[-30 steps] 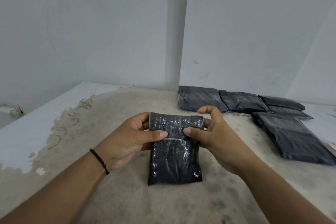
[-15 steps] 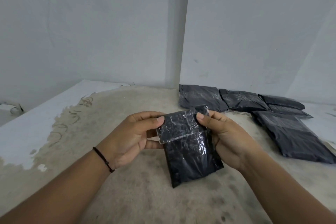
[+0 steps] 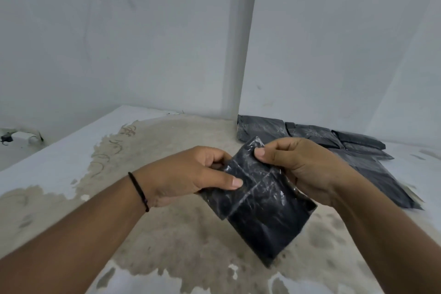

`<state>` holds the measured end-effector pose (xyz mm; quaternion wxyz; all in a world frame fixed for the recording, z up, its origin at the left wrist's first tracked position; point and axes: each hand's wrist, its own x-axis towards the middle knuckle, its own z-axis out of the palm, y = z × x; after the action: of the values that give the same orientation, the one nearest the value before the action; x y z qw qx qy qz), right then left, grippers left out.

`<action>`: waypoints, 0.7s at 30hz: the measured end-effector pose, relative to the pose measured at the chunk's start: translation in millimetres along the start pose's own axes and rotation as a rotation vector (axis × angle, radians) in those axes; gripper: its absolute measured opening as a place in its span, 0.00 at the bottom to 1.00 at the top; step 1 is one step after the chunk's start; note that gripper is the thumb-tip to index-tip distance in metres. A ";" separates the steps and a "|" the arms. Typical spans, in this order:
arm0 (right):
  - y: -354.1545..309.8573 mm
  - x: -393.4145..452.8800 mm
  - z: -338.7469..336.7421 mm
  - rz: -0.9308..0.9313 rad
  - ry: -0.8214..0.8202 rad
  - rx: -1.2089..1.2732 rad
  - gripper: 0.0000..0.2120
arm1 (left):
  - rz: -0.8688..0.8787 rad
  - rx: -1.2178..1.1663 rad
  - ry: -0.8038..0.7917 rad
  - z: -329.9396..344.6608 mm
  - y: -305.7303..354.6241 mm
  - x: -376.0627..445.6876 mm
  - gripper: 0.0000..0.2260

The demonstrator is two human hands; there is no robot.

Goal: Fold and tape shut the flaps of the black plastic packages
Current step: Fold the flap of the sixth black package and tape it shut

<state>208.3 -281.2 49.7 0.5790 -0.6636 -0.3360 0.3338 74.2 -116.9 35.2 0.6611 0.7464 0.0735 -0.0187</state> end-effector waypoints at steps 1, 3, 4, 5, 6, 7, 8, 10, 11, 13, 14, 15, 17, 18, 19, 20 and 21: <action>-5.6 -5.4 6.1 0.008 0.002 -0.062 0.07 | -0.001 -0.036 -0.009 3.6 1.3 -5.7 0.13; -15.6 -16.9 17.1 0.011 0.037 -0.185 0.12 | 0.018 -0.087 0.021 9.9 1.8 -17.0 0.12; -19.9 -23.7 20.4 0.000 0.072 -0.265 0.15 | 0.028 -0.099 0.053 12.6 1.2 -22.2 0.12; -23.1 -30.1 21.6 -0.024 0.123 -0.363 0.19 | 0.035 -0.113 0.086 15.2 -0.3 -27.7 0.13; -24.2 -36.4 20.0 -0.049 0.179 -0.466 0.24 | 0.042 -0.139 0.117 17.8 -1.9 -33.6 0.15; -24.0 -43.2 18.0 -0.054 0.233 -0.538 0.31 | 0.047 -0.176 0.151 20.1 -4.3 -39.4 0.17; -22.5 -50.6 16.5 -0.025 0.282 -0.566 0.39 | 0.048 -0.225 0.186 22.7 -6.8 -45.3 0.18; -12.6 -64.8 17.7 0.037 0.321 -0.463 0.49 | 0.064 -0.327 0.252 29.1 -11.6 -56.3 0.20; -5.8 -72.5 21.5 0.054 0.300 -0.353 0.47 | 0.071 -0.364 0.279 32.6 -14.3 -61.0 0.20; 6.2 -86.2 33.5 0.069 0.234 -0.104 0.32 | 0.076 -0.411 0.325 39.6 -20.3 -69.2 0.20; 13.5 -91.5 38.5 0.073 0.222 -0.048 0.26 | 0.068 -0.415 0.351 43.0 -23.5 -72.9 0.18; 21.5 -96.1 42.7 0.071 0.236 -0.072 0.24 | 0.053 -0.406 0.384 45.7 -26.9 -76.3 0.15; 33.7 -105.4 51.6 0.060 0.329 -0.284 0.26 | 0.023 -0.390 0.461 47.1 -34.7 -82.7 0.10; 38.4 -110.6 56.2 0.038 0.381 -0.418 0.27 | 0.014 -0.392 0.505 45.8 -39.2 -86.2 0.07; 41.8 -117.2 61.7 0.010 0.421 -0.539 0.26 | 0.009 -0.394 0.551 43.2 -44.2 -89.2 0.06; 45.0 -126.0 67.9 -0.025 0.450 -0.628 0.23 | 0.007 -0.391 0.597 39.4 -50.0 -92.2 0.05; 47.8 -136.4 74.4 -0.068 0.470 -0.684 0.20 | 0.003 -0.383 0.643 35.5 -56.1 -94.9 0.06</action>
<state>73.9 -359.2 1.7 0.3968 -0.8644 -0.3079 0.0230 -24.8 -153.7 -12.6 0.7319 0.5772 0.2784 0.2316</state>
